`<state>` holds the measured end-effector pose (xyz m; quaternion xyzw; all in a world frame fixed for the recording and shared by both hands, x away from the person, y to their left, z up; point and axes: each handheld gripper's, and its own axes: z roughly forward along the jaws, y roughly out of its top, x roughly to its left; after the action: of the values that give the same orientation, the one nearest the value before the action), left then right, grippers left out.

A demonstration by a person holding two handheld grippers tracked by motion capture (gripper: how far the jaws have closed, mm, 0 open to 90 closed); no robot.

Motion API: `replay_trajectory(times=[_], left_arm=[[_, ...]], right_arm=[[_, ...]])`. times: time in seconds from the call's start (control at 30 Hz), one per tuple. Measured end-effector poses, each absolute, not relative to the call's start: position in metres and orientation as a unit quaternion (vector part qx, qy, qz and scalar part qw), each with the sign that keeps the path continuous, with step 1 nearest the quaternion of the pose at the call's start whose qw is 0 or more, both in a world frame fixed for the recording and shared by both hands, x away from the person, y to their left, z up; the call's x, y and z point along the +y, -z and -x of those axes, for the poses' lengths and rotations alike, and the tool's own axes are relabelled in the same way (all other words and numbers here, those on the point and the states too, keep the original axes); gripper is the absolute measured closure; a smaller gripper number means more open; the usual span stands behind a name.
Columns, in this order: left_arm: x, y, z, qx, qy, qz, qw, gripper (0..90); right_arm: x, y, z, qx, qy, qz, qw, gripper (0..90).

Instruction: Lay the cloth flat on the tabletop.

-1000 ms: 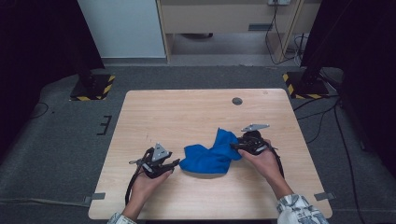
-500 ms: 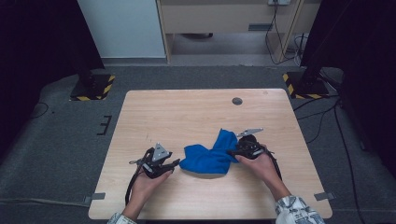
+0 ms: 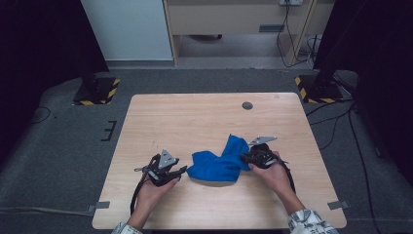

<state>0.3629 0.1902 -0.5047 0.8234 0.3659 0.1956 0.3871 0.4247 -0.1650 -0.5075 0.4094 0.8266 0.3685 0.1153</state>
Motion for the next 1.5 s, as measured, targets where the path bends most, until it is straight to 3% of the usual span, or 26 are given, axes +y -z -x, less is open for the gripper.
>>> replay_trajectory(times=[0.37, 0.73, 1.17, 1.5], left_arm=[[0.19, 0.505, -0.363, 0.365, -0.196, -0.824, 0.388, 54.8], [0.188, 0.504, -0.364, 0.359, -0.191, -0.823, 0.398, 55.0], [0.177, 0.512, -0.382, 0.353, -0.169, -0.813, 0.431, 39.7], [0.164, 0.521, -0.388, 0.34, -0.16, -0.83, 0.413, 37.2]], right_arm=[[-0.192, 0.481, -0.415, 0.799, -0.412, -0.417, 0.136, 86.8], [-0.215, 0.487, -0.418, 0.789, -0.404, -0.441, 0.142, 86.8], [-0.213, 0.494, -0.419, 0.79, -0.396, -0.446, 0.139, 86.8], [-0.216, 0.497, -0.419, 0.79, -0.394, -0.449, 0.139, 86.8]])
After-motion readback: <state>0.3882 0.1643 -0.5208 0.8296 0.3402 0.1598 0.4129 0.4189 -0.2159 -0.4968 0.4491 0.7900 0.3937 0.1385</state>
